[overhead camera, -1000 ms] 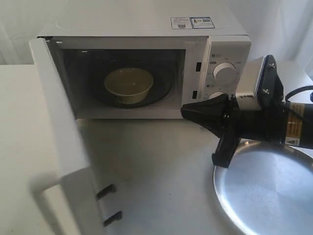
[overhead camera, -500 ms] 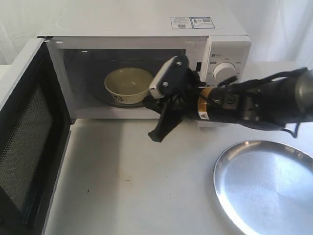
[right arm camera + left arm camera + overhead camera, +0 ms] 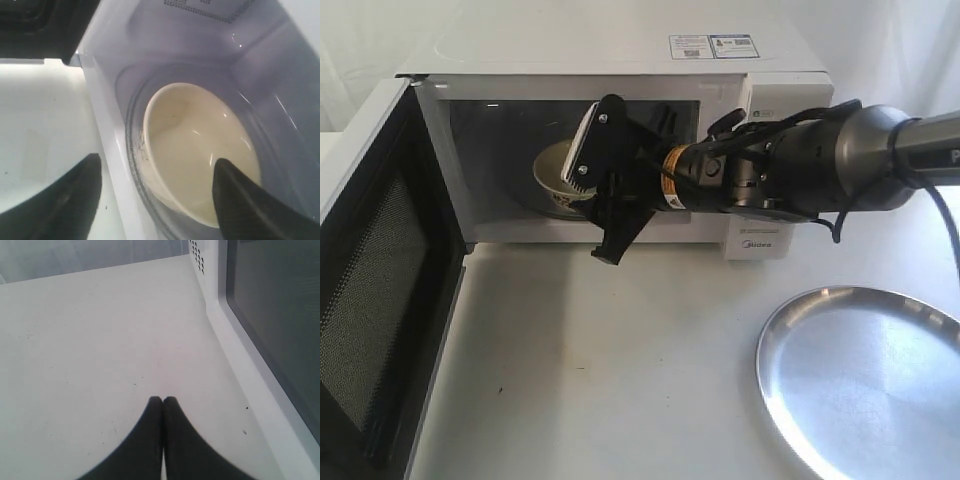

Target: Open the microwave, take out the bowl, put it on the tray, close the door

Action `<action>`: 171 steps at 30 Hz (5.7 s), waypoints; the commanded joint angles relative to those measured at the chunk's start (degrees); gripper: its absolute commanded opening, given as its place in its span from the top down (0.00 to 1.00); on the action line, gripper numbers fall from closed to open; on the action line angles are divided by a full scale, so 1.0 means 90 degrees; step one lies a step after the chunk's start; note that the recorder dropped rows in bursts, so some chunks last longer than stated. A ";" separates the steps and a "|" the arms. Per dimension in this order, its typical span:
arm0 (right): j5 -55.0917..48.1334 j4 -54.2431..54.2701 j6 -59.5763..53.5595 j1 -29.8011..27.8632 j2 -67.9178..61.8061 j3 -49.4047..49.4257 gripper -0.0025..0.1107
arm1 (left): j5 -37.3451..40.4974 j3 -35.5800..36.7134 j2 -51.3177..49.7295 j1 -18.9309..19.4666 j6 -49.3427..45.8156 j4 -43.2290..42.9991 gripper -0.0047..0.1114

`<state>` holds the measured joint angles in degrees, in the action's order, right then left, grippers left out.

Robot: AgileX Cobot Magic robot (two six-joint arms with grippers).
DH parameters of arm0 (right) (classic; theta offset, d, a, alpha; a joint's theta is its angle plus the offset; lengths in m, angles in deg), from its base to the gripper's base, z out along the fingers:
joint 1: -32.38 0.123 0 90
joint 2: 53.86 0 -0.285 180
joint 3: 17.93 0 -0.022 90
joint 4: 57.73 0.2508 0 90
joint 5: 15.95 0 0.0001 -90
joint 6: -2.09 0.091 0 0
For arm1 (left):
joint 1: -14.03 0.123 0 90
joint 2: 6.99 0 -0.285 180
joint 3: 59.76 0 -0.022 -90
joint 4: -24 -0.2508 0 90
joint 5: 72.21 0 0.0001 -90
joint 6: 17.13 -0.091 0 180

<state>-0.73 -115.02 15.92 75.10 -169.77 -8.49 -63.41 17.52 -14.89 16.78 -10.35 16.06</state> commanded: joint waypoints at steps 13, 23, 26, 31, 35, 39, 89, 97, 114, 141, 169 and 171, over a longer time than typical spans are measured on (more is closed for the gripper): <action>-0.0575 -0.0141 -0.0425 0.0132 -0.1322 -0.1356 0.50 | -0.0022 -0.0007 0.0013 -0.0005 0.0041 0.0023 0.96; -0.0646 -0.0130 0.0048 0.0160 -0.1470 -0.1416 0.98 | -0.0022 -0.0007 0.0013 -0.0005 0.0041 0.0023 0.96; -0.0188 -0.0130 0.0177 0.0307 -0.1325 -0.1295 0.98 | -0.0022 -0.0007 0.0013 -0.0005 0.0041 0.0023 0.96; 0.0135 -0.0145 0.0800 0.0753 -0.0590 -0.0683 0.98 | -0.0022 -0.0007 0.0013 -0.0005 0.0041 0.0023 0.96; -0.1055 -0.0158 0.1996 0.1189 0.0325 0.0326 0.98 | -0.0022 -0.0007 0.0013 -0.0005 0.0041 0.0023 0.96; -0.1691 -0.0097 0.2207 0.1524 0.1335 0.1788 0.98 | -0.0022 -0.0007 0.0013 -0.0005 0.0041 0.0023 0.96; 0.1337 -0.3050 0.6978 0.1725 0.2284 -0.0799 0.98 | -0.0022 -0.0007 0.0013 -0.0005 0.0041 0.0023 0.96; 0.4880 -0.2901 0.7157 0.1791 0.0535 -0.2046 0.98 | -0.0022 -0.0007 0.0013 -0.0005 0.0041 0.0023 0.96; 0.1024 -0.4740 0.7653 0.3252 -0.0026 -0.2685 0.98 | -0.0022 -0.0007 0.0013 -0.0005 0.0041 0.0023 0.96; -0.1875 -0.4483 0.5738 0.3863 -0.0546 -0.3079 0.98 | -0.0022 -0.0007 0.0013 -0.0005 0.0041 0.0023 0.96; -0.9465 -0.3017 0.2799 0.3818 -0.0009 -0.3124 0.98 | -0.0022 -0.0007 0.0013 -0.0005 0.0041 0.0023 0.96; -0.9270 -0.1941 0.2409 0.3816 0.0267 -0.3124 0.98 | -0.0022 -0.0007 0.0013 -0.0005 0.0041 0.0023 0.96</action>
<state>-84.38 -141.41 39.90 109.04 -170.62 -36.54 -63.41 17.52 -14.89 16.78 -10.35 16.06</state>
